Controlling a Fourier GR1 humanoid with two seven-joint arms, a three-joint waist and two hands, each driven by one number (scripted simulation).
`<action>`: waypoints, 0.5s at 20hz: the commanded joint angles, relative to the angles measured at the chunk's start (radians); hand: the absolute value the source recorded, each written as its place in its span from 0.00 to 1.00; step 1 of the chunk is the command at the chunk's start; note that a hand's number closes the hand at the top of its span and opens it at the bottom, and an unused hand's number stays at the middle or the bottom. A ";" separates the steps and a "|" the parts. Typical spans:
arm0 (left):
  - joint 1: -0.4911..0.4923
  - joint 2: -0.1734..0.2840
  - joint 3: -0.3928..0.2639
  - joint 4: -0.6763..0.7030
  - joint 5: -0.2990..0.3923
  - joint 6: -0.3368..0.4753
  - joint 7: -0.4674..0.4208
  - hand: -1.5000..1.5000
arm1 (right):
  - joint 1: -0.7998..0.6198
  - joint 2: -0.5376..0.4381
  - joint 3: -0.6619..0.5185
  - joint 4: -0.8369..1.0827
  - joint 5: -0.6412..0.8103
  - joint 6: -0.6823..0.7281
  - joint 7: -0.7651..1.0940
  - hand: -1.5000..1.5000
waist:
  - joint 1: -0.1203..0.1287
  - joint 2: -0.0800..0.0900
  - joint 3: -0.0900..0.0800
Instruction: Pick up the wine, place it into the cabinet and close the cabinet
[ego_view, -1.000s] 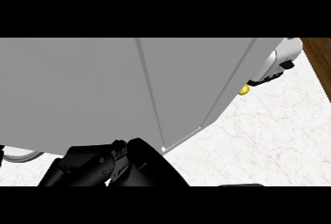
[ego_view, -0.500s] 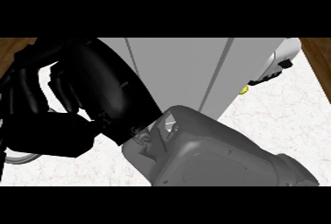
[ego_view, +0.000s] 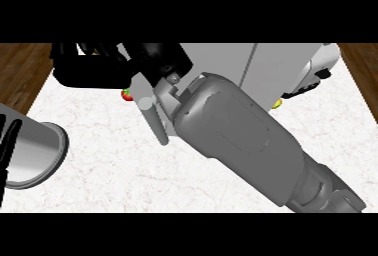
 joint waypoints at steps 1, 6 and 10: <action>-0.034 -0.010 0.003 0.031 -0.005 -0.009 0.023 0.00 | -0.058 -0.037 -0.093 0.183 0.002 0.066 -0.070 1.00 | -0.005 0.018 0.002; -0.035 -0.005 0.026 0.026 0.015 -0.041 0.037 0.00 | -0.022 -0.041 -0.102 0.238 0.020 0.077 -0.154 1.00 | 0.004 0.021 0.001; -0.055 -0.004 0.023 0.007 -0.009 -0.004 0.050 0.00 | 0.008 -0.083 -0.080 0.270 0.064 0.093 -0.204 1.00 | 0.005 0.024 0.001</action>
